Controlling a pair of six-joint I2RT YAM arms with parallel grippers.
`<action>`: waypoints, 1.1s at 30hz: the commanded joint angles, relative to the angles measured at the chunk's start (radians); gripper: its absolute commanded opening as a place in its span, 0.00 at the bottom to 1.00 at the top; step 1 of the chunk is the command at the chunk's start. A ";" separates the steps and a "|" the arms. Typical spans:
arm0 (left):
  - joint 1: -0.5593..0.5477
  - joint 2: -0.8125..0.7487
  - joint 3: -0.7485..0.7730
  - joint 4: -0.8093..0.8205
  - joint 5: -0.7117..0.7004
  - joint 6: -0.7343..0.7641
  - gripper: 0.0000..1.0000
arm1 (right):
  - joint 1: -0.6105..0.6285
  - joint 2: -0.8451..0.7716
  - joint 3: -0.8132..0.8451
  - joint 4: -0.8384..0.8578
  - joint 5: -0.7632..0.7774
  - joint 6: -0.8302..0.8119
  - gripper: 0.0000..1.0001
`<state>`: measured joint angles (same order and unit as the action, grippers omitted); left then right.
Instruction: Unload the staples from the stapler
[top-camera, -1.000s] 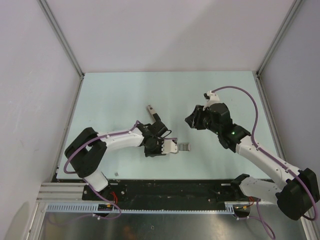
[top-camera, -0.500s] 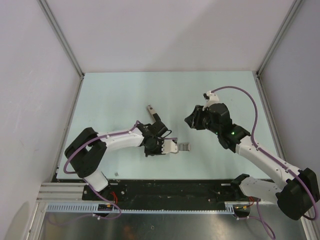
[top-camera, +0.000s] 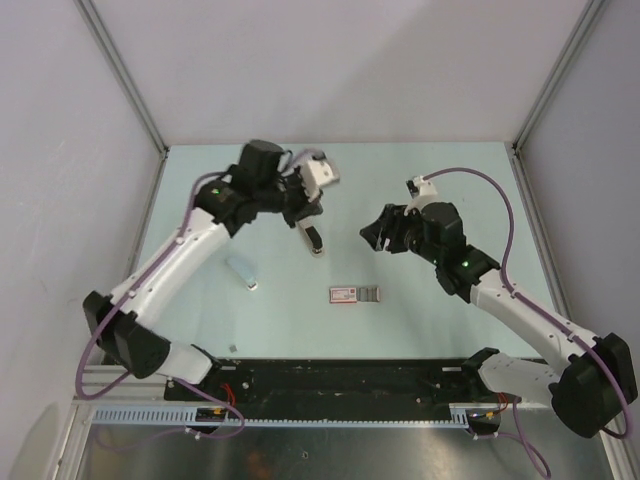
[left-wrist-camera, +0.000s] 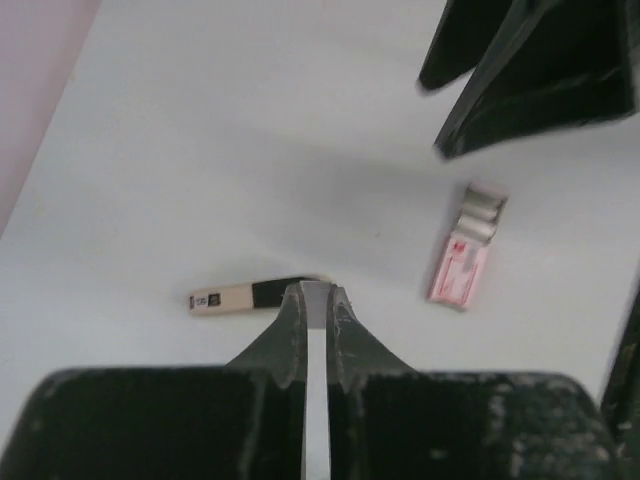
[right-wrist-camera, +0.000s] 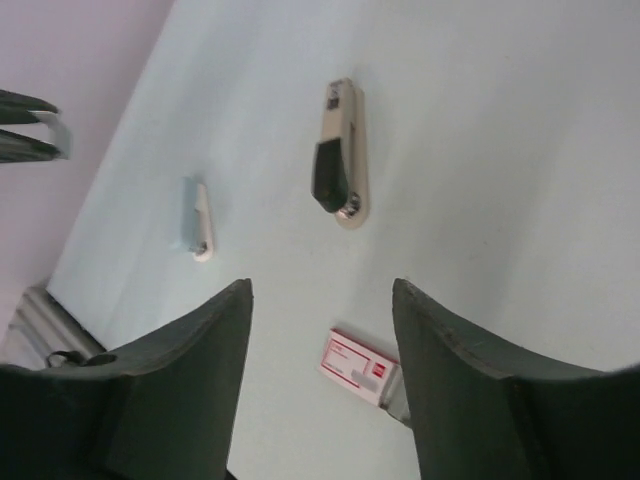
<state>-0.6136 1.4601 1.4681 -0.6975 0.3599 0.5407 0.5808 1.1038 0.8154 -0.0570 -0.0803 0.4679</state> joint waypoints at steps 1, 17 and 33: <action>0.112 -0.021 0.104 -0.005 0.369 -0.265 0.00 | -0.029 0.008 0.028 0.201 -0.165 -0.014 0.68; 0.303 -0.141 -0.424 1.385 0.701 -1.654 0.00 | -0.042 0.065 0.039 0.767 -0.619 0.322 0.81; 0.299 -0.176 -0.512 1.467 0.704 -1.686 0.00 | 0.013 0.174 0.066 0.866 -0.541 0.408 0.70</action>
<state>-0.3138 1.3182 0.9806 0.7155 1.0512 -1.1294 0.5819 1.2766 0.8280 0.7330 -0.6498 0.8589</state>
